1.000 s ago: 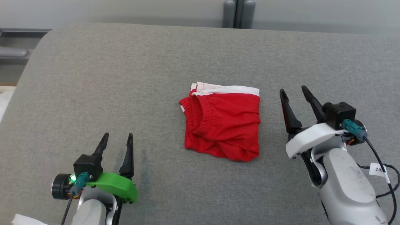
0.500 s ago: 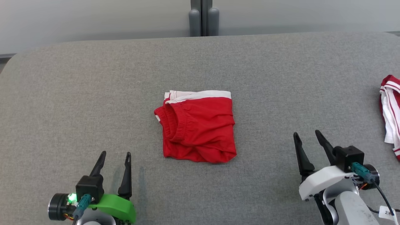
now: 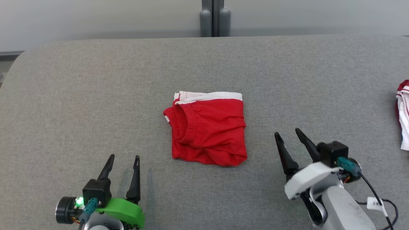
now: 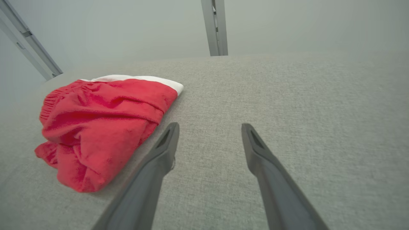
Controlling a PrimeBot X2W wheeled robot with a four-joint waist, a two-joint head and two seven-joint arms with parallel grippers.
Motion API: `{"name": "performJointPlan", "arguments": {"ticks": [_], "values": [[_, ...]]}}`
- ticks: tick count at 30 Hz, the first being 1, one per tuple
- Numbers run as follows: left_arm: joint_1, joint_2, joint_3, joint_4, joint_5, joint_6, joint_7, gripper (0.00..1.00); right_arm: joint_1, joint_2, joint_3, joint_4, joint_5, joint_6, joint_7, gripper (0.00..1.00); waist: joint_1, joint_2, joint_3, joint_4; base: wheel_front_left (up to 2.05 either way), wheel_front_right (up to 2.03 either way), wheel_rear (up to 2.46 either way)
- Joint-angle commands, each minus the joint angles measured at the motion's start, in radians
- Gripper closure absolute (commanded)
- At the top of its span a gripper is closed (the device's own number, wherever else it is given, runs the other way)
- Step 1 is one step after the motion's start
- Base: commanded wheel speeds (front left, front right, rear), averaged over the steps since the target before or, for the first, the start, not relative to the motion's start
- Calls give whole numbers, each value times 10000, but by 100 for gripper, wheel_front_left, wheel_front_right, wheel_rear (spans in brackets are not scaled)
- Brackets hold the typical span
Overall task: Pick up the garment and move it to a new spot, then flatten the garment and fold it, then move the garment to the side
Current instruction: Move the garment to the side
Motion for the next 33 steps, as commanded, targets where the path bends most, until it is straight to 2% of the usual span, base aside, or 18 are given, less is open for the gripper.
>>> {"name": "performJointPlan", "arguments": {"ticks": [1,9,15,16,17,18,19,21,25,29,33], "values": [[-230,-21,-86,15,-72,-31,10,0,-460,-47,245,108,230,-11,-45,0,0,-1,270,287,0,0,0],[-673,53,-595,203,-471,-31,10,0,-2374,-48,1485,1751,596,-11,-43,0,0,-1,827,1306,0,0,0],[-806,86,-696,274,-609,-31,10,0,-2856,-47,1439,3759,-135,-11,-44,0,0,-1,961,1867,0,0,0],[-809,106,-693,279,-627,-31,10,0,-2902,-47,1493,4111,-206,-11,-34,4,0,-1,963,1914,0,0,0],[-808,108,-694,278,-640,-31,10,0,-2922,-45,1580,4393,-244,-11,16,57,0,-1,961,1940,0,0,0],[-802,104,-688,278,-649,-31,10,0,-2909,-31,1677,4597,-254,-9,27,96,0,-1,960,1961,0,0,0],[-795,103,-668,269,-654,-31,10,0,-2901,-19,1718,4690,-241,-8,29,100,0,-1,961,1961,0,0,0],[-780,116,-631,234,-661,-31,10,0,-2961,-21,1693,4751,-390,-6,29,100,0,-1,939,1871,0,0,0],[-737,237,-563,72,-615,-31,10,0,-2946,-93,1192,4272,-740,-19,0,100,0,-1,867,1252,0,0,0],[-761,356,-678,-158,-553,-31,10,0,-2645,-77,550,3843,-1135,-23,-19,100,0,-1,852,189,0,0,0],[-780,501,-852,-392,-511,-31,10,0,-2328,-71,252,3476,-1423,-20,-19,100,0,-1,889,-1227,0,0,0]]}}
